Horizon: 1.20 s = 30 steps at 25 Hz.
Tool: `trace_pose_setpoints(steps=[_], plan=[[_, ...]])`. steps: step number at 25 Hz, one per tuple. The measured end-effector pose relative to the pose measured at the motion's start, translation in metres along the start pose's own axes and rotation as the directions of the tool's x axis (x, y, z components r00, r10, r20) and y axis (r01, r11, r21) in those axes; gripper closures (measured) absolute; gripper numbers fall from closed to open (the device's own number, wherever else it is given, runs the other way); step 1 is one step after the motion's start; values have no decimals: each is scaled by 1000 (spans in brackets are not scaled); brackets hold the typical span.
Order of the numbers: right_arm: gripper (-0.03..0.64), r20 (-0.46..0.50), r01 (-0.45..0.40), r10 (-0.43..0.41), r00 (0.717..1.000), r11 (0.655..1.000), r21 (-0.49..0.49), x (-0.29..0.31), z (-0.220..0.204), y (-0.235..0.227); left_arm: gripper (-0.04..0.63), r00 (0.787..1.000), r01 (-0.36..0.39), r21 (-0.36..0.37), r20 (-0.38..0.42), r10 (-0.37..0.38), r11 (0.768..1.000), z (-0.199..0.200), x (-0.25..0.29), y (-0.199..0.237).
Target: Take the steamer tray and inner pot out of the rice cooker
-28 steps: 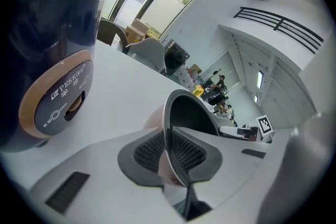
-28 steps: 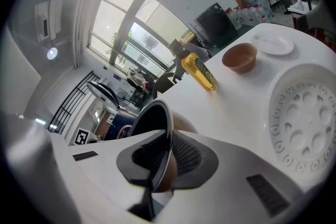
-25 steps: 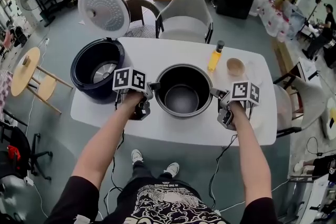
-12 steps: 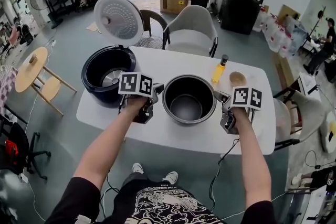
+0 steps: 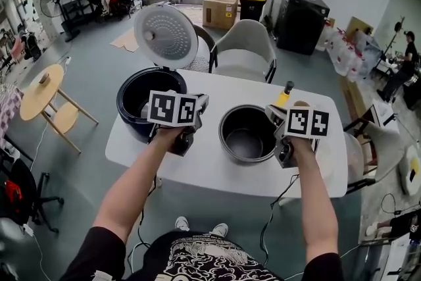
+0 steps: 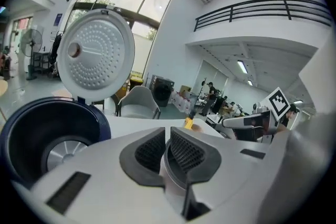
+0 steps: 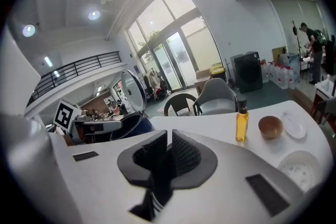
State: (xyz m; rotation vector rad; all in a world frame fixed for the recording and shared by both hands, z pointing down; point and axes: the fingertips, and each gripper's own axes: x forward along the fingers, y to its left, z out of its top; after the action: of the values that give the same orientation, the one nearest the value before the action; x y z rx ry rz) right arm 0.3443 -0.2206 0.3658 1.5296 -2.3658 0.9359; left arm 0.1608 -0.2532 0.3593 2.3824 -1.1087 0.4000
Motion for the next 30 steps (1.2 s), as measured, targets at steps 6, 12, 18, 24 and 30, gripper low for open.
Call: trace_pose_setpoints(steps=[6, 12, 18, 24, 30], plan=[[587, 60, 50, -44, 997, 993, -107, 7, 13, 66, 565, 997, -13, 82, 83, 6, 997, 26, -52, 25], [595, 123, 100, -76, 989, 976, -196, 13, 16, 116, 569, 984, 23, 66, 175, -34, 998, 42, -96, 44], [602, 199, 160, -115, 973, 960, -228, 9, 11, 135, 572, 976, -13, 167, 218, -24, 986, 42, -118, 52], [603, 278, 197, -124, 953, 947, -252, -5, 8, 149, 577, 974, -18, 231, 224, -36, 973, 37, -126, 46], [603, 318, 233, -132, 939, 924, -303, -10, 7, 153, 577, 969, -76, 281, 247, 5, 957, 36, -130, 55]])
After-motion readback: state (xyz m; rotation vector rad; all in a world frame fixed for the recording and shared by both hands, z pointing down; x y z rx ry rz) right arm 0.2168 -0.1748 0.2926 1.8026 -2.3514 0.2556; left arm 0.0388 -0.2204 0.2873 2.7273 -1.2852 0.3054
